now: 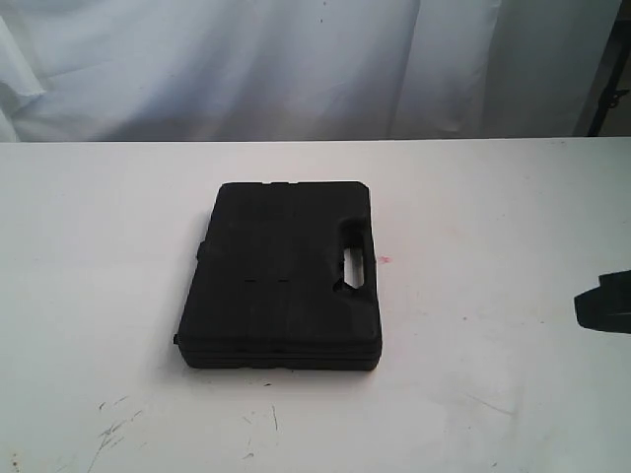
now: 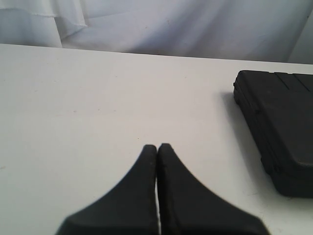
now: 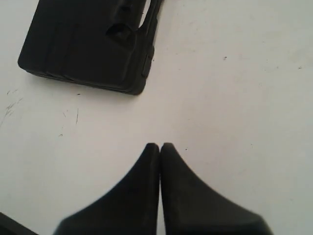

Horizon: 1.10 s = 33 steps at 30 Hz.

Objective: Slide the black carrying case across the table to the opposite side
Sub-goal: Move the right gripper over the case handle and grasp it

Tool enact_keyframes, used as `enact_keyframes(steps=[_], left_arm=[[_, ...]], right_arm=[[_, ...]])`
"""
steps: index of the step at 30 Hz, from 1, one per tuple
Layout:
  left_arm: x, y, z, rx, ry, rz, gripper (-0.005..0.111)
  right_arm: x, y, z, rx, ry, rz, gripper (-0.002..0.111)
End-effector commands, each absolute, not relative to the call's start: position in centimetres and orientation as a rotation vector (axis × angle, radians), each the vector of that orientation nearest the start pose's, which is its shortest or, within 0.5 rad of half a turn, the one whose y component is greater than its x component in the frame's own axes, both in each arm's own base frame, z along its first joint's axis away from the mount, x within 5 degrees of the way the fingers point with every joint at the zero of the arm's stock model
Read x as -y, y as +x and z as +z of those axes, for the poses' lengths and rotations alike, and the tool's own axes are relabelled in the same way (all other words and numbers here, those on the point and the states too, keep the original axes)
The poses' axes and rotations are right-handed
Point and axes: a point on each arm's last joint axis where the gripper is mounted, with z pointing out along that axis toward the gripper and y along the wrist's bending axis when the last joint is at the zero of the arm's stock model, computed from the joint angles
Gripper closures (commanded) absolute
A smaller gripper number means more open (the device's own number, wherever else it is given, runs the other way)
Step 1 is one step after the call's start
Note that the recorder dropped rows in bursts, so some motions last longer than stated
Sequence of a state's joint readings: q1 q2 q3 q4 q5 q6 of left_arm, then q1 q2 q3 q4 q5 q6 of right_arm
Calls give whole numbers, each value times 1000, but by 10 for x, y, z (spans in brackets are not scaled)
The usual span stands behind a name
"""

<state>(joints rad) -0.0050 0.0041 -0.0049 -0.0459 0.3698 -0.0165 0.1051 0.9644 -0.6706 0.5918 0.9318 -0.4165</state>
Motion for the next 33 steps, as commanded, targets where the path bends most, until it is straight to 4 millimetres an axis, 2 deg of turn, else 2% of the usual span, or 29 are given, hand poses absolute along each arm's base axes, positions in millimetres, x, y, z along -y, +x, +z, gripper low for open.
enact_keyframes(steps=[1,4,6,10,15,21,27,33], left_arm=[[2,53,181,-1840,-39,-67,107],[2,53,181,-1840,-39,-67,107],[2,53,181,-1840,-39,-67,107],[2,53,181,-1840,-39,-67,107],[2,53,181,-1840,-39,-67,107],[2,53,181,-1840,-39,-67,107],[2,53,181,-1840,-39,-67,107],[2,53,181,-1840,-39,-67,107]], right_arm=[[-59,162,281,-2497,-296,658,108],[-60,166,285,-2441,-244,691,108],[-61,169,289,-2397,-269,687,108],[-62,180,296,-2399,-229,693,108],[-65,204,306,-2447,-161,675,108],[-92,232,305,-2560,-200,588,108],[-131,254,301,-2640,-295,484,108],[-170,274,286,-2712,-361,439,108]])
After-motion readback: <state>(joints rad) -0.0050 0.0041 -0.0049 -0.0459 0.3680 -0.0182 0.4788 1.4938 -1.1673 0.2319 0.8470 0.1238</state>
